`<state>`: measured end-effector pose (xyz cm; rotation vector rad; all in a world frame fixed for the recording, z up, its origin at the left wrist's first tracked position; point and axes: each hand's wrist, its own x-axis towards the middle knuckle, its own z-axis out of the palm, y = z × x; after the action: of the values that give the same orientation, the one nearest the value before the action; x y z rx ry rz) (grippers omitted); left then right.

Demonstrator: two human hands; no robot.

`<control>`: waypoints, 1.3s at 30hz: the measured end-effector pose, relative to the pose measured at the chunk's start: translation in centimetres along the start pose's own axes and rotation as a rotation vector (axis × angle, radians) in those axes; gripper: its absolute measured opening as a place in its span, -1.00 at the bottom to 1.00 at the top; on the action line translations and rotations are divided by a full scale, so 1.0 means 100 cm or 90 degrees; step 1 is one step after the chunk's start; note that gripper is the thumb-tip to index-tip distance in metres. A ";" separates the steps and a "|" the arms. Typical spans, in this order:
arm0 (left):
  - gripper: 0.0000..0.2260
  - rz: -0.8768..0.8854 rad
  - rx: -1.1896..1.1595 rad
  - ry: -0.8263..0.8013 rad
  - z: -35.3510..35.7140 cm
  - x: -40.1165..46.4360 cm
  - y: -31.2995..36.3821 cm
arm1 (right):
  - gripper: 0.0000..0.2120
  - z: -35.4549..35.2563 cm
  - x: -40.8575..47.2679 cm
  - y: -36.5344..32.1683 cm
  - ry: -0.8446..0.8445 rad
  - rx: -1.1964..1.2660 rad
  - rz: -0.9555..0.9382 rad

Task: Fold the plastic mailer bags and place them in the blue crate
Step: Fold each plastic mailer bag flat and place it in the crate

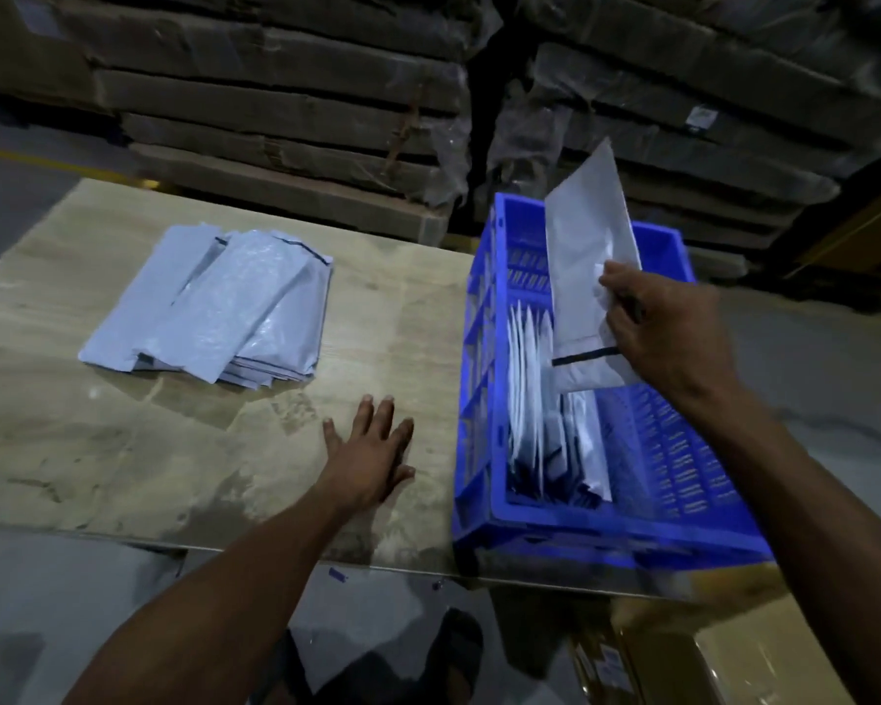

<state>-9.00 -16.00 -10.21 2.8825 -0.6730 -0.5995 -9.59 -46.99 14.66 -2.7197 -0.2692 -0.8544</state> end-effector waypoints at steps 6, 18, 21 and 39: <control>-0.28 -0.065 -0.021 -0.106 -0.012 0.022 0.022 | -0.66 -0.001 -0.050 0.072 -0.194 -0.120 0.124; -0.20 -0.092 -0.006 -0.142 -0.013 0.023 0.026 | -0.89 0.045 -0.104 0.068 -0.569 -0.287 0.110; -0.20 -0.096 -0.009 -0.143 -0.010 0.024 0.025 | -0.87 0.056 -0.110 0.069 -0.568 -0.255 0.109; -0.22 -0.097 -0.029 -0.146 -0.009 0.022 0.028 | -0.79 0.091 -0.107 0.055 -0.486 -0.225 0.173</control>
<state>-7.95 -19.47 -9.56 2.8666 -0.4593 -0.9642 -11.98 -50.32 0.15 -3.1906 0.1255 0.2659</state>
